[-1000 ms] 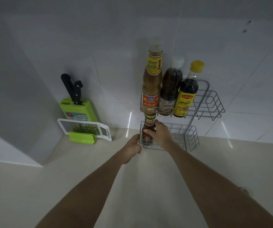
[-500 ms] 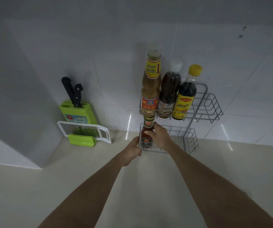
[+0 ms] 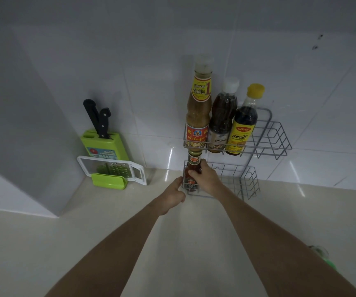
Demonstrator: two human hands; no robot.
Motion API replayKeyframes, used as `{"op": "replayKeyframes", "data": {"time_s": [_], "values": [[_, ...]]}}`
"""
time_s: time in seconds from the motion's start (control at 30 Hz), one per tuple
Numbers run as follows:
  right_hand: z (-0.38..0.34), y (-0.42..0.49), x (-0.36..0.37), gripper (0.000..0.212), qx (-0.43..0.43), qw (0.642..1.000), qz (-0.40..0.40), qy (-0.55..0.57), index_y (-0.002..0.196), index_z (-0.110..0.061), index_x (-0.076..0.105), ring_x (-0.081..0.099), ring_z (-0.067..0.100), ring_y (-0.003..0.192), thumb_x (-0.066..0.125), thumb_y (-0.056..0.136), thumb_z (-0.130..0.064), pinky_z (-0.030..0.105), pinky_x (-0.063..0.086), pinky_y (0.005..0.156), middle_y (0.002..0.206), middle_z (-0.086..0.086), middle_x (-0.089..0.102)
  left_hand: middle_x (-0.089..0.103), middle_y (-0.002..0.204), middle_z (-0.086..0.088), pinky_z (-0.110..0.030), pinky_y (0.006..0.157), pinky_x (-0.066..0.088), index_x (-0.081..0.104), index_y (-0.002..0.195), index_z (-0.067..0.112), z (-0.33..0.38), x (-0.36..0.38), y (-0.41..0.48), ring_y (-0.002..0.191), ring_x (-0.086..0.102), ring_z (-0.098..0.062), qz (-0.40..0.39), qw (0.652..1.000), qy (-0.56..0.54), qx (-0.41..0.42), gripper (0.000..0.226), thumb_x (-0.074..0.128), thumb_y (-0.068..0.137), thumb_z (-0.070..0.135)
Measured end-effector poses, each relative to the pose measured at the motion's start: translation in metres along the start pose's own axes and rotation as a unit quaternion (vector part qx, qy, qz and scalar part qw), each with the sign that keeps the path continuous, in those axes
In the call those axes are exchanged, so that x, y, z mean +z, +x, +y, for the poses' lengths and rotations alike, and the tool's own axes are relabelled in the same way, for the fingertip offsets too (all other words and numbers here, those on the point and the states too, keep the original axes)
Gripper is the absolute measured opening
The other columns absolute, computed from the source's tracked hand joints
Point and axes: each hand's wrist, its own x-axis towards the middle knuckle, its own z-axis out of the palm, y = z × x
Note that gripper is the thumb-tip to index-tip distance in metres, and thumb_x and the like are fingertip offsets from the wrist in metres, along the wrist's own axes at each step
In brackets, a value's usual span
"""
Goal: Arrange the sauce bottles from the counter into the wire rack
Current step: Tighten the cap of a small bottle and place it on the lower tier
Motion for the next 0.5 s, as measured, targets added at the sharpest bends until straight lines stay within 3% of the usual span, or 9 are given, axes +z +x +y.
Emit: {"op": "replayKeyframes", "data": {"time_s": [0.1, 0.33, 0.5], "values": [[-0.001, -0.002, 0.0, 0.047, 0.001, 1.0, 0.002, 0.0, 0.132, -0.008, 0.039, 0.057, 0.031, 0.118, 0.059, 0.092, -0.021, 0.039, 0.046, 0.096, 0.131, 0.015, 0.058, 0.03, 0.155, -0.008, -0.026, 0.096, 0.033, 0.023, 0.149, 0.016, 0.002, -0.001, -0.004, 0.143, 0.027, -0.023, 0.001, 1.0, 0.006, 0.007, 0.079, 0.044, 0.079, -0.015], [0.0, -0.017, -0.004, 0.052, -0.014, 0.999, 0.031, -0.001, 0.138, -0.007, 0.034, 0.056, 0.033, 0.119, 0.057, 0.091, -0.012, 0.027, 0.04, 0.086, 0.134, 0.017, 0.056, 0.031, 0.154, -0.005, -0.025, 0.096, 0.033, 0.023, 0.149, 0.018, 0.004, -0.002, -0.015, 0.142, 0.028, -0.02, 0.02, 0.999, 0.021, 0.036, 0.078, 0.043, 0.081, -0.014], [0.006, -0.047, -0.01, 0.053, -0.038, 0.997, 0.059, 0.042, 0.14, -0.008, 0.034, 0.046, 0.031, 0.132, 0.056, 0.092, -0.012, 0.038, 0.038, 0.106, 0.144, 0.013, 0.046, 0.027, 0.157, -0.002, -0.034, 0.115, 0.03, 0.023, 0.15, 0.019, -0.004, 0.001, -0.036, 0.145, 0.025, -0.019, 0.052, 0.997, 0.013, 0.047, 0.077, 0.046, 0.081, -0.009]]}}
